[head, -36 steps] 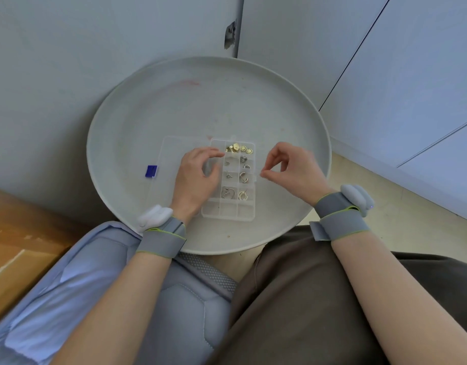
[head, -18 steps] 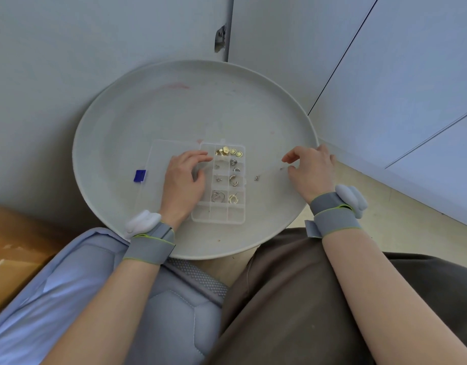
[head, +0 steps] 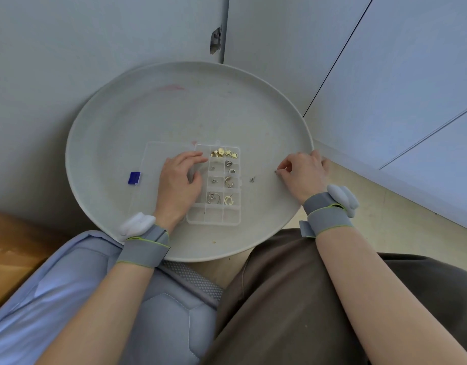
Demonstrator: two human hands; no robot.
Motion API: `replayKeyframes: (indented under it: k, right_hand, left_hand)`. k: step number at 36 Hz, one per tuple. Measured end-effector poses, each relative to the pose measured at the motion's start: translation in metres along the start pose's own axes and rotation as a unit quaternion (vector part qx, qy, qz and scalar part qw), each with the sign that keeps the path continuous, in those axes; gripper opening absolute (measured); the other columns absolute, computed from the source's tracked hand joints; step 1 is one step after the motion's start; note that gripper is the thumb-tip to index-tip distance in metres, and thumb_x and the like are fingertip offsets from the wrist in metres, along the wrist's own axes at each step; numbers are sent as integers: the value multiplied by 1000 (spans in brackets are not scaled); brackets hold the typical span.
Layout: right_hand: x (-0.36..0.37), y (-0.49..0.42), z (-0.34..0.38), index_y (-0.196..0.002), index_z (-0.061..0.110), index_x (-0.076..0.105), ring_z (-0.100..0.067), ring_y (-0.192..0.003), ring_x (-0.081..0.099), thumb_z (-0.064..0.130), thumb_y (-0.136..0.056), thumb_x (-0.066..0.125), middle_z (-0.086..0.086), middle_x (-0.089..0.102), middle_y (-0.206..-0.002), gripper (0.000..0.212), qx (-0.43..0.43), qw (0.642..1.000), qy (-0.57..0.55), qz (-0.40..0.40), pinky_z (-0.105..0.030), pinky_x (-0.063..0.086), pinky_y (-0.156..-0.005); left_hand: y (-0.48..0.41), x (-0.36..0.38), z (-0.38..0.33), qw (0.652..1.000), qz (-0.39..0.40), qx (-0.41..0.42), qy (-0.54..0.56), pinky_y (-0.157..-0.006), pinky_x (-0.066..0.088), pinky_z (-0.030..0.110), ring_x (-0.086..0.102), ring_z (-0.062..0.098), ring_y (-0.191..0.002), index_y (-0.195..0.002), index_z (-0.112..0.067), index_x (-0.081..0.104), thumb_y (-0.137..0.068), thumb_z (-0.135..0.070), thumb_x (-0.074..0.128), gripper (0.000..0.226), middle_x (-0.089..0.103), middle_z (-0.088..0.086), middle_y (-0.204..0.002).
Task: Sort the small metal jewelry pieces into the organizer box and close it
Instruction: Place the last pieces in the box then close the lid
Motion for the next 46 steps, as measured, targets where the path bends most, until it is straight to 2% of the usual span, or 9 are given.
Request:
replayKeyframes:
  k: [4, 7, 14, 20, 26, 30, 34, 42, 46]
  right_hand:
    - [3, 1, 2, -94, 21, 68, -30, -114, 38, 30, -93, 50, -3, 61, -107, 20, -5, 999, 22, 29, -42, 25, -93]
    - [6, 1, 5, -96, 20, 67, -31, -116, 36, 30, -95, 47, -5, 59, -110, 22, -11, 999, 20, 48, -44, 25, -94]
    - [8, 1, 9, -95, 28, 62, -25, -115, 36, 39, -95, 47, 4, 58, -106, 19, -10, 993, -108, 49, -39, 22, -90]
    - [9, 3, 14, -90, 34, 58, -15, -98, 35, 39, -93, 52, 15, 58, -97, 9, -24, 973, -217, 72, -33, 20, -83]
    - [11, 0, 13, -76, 35, 51, -7, -66, 46, 30, -90, 56, 21, 68, -79, 16, -13, 951, -301, 73, -42, 40, -91]
    - [8, 1, 12, -76, 32, 54, -10, -74, 55, 28, -86, 61, 19, 70, -76, 12, -1, 943, -326, 63, -35, 43, -85]
    - [5, 2, 11, -74, 31, 57, -8, -66, 53, 25, -80, 69, 7, 74, -85, 15, -5, 935, -351, 54, -31, 44, -80]
    - [4, 3, 14, -88, 18, 63, -5, -75, 59, 18, -82, 70, 3, 74, -85, 9, -13, 912, -404, 67, -4, 40, -64]
    - [3, 3, 16, -92, 17, 64, -7, -80, 61, 18, -82, 70, 3, 75, -88, 11, -16, 899, -431, 70, -11, 42, -71]
  left_hand:
    - [0, 0, 1, 1000, 6, -6, -1, -108, 31, 48, 45, 6, -112, -111, -19, 66, -84, -3, 53, 34, 59, -5, -124]
    - [-1, -1, 0, 1000, 0, -2, 3, -107, 32, 47, 43, 1, -108, -109, -18, 66, -83, -2, 53, 33, 60, -4, -123]
    - [1, -1, 1, 1000, -2, -3, 8, -107, 33, 46, 42, -1, -107, -109, -19, 66, -83, -2, 54, 33, 60, -5, -122]
    - [0, 0, -1, 1000, 1, -1, 5, -105, 34, 45, 48, 11, -111, -107, -17, 67, -82, -2, 54, 33, 61, -3, -121]
    - [0, 0, 0, 1000, -2, 2, 14, -105, 35, 47, 45, 4, -107, -107, -17, 67, -80, -4, 53, 33, 61, -3, -121]
    - [0, 1, 1, 1000, 5, -7, 9, -106, 33, 49, 47, 10, -111, -108, -18, 67, -82, -3, 54, 33, 60, -4, -122]
    - [0, 1, 1, 1000, 6, -8, 7, -106, 33, 50, 48, 12, -111, -108, -18, 67, -82, -3, 54, 32, 61, -3, -122]
    - [0, 0, 1, 1000, 5, -8, 9, -106, 32, 51, 49, 13, -112, -107, -18, 67, -82, -4, 54, 31, 61, -4, -121]
    - [0, 0, 0, 1000, 4, -5, 8, -105, 33, 50, 49, 14, -111, -107, -18, 67, -83, -3, 54, 31, 61, -4, -121]
Point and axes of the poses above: each hand's wrist, its own y-axis away from the middle knuckle, its own x-axis out of the palm, z = x × y, the point moved 6 cm from there along -y, towards the middle knuckle
